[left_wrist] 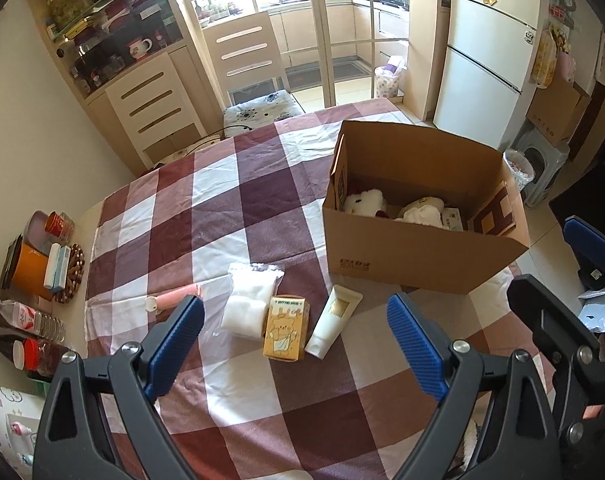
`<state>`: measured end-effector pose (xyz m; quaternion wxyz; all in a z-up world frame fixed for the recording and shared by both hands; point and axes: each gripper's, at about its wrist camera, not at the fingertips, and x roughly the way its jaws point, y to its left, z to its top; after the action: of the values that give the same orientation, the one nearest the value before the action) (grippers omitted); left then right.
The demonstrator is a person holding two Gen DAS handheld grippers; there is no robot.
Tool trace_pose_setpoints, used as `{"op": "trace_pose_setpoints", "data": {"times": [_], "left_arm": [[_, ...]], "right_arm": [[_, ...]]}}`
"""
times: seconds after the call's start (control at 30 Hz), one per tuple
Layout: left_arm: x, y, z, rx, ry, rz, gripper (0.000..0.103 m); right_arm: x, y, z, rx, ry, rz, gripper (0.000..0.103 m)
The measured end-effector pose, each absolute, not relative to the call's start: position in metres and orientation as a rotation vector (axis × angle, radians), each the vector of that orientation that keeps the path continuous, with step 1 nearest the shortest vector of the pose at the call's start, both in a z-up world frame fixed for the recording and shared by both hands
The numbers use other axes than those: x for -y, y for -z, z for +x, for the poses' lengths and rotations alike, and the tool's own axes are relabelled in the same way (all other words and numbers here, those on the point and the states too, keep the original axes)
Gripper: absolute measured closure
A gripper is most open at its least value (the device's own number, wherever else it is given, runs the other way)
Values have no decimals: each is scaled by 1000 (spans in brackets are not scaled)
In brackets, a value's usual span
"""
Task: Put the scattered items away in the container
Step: 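Move both open tools back toward the cotton bag and yellow box, then grasp the zip bag of cotton with the left tool while the right tool grasps the Butter Bear box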
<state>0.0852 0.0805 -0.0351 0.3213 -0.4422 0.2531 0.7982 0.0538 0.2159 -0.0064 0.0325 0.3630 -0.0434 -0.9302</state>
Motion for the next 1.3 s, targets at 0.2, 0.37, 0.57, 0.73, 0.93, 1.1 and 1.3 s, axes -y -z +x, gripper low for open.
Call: {"op": "trace_pose_setpoints", "data": {"times": [0.2,0.37,0.57,0.73,0.93,1.1,1.3], "left_arm": [[-45,66,80,-656,-2100,-1247,9],[9,123,68,-652,-2115,-1411,9],[65,180,45,-639,-2150,-1564,9],[70,207,28,-652,-2118,-1546,9],[31,226,1,-717,-2060,-1403,11],[-14,233,-16,-814,-1965,-1260,10],[-49,243,-38,-809,-1821,-1196,8]], "right_arm": [[-196,27,56,87,2813,1132,21],[-162,66,60,-61,2715,1154,21],[-132,121,55,-41,2589,1252,21],[-118,156,46,-45,2576,1332,21],[-109,176,40,-13,2560,1425,21],[-107,176,46,-29,2583,1457,21],[-113,180,51,7,2610,1514,21]]}}
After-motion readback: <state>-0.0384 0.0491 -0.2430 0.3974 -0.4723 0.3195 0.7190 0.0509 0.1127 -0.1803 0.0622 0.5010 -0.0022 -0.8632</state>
